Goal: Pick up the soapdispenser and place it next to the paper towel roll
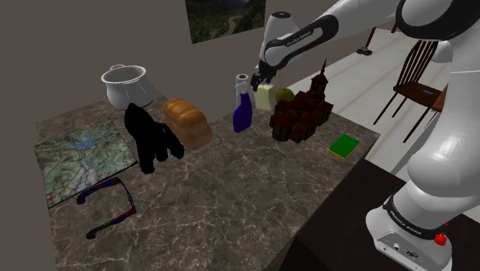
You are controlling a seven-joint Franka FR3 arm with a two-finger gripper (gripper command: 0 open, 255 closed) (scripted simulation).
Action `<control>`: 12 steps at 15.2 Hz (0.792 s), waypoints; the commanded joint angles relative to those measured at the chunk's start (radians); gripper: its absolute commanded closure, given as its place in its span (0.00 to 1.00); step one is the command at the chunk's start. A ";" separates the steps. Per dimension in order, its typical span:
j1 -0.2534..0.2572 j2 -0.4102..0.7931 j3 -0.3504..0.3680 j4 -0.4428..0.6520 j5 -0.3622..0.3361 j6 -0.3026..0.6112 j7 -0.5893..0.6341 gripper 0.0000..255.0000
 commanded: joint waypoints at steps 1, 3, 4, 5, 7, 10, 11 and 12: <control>-0.008 -0.027 0.009 -0.011 0.013 -0.017 -0.007 0.00; -0.023 -0.080 0.026 -0.022 0.041 -0.055 -0.024 0.00; -0.029 -0.100 0.033 -0.025 0.052 -0.071 -0.030 0.00; -0.029 -0.100 0.032 -0.025 0.052 -0.071 -0.030 0.00; -0.029 -0.100 0.032 -0.025 0.052 -0.070 -0.030 0.00; -0.029 -0.100 0.032 -0.025 0.052 -0.071 -0.030 0.00; -0.029 -0.100 0.032 -0.025 0.052 -0.071 -0.030 0.00; -0.029 -0.100 0.032 -0.025 0.052 -0.071 -0.030 0.00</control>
